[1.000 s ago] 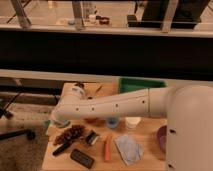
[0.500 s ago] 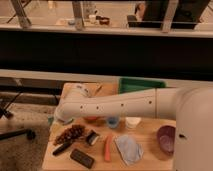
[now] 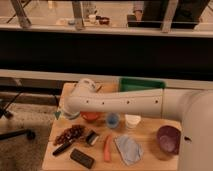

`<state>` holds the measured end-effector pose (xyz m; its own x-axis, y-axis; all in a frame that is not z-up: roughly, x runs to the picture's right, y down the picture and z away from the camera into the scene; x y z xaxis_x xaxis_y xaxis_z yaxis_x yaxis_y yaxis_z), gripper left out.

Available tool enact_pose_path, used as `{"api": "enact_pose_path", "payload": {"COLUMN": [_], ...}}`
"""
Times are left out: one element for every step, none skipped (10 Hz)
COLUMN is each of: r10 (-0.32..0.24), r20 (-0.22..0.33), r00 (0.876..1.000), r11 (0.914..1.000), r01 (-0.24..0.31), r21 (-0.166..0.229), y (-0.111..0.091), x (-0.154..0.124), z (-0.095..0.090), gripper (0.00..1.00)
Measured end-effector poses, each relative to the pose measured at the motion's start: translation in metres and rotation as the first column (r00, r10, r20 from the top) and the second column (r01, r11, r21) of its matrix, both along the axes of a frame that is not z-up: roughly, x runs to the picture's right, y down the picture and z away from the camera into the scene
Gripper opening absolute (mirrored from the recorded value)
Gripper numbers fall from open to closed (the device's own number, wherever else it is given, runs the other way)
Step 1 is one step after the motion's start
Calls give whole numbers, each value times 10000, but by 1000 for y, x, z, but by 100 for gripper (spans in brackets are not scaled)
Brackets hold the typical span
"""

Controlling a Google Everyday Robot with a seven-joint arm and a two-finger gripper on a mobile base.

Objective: Place sponge in tray

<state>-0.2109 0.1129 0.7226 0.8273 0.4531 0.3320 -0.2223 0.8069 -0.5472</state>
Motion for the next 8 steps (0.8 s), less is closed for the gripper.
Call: {"api": "enact_pose_path", "payload": {"r10": [65,139,218,291,350,393,409,441], "r20": [-57,-146,-251,-379,-520,-688,-788,-897], "r00": [10000,9998,9994,9989,9980,9969,9961,9950], "r11": [10000,9999,9997,9995,9993,9992,9990,9988], "r01": [-65,-138,-216,-287,-345,-384,-394,-420], "r21": [31,61,69,96,111,148,214,257], "y": [-5,-10,-17,-24,-31,-42,-50,-59], "x": [4,9,14,19,23,25,27,28], "z": [4,9,15,22,28,37,42,49], "gripper": [0,0,0,0,0,0,0,0]}}
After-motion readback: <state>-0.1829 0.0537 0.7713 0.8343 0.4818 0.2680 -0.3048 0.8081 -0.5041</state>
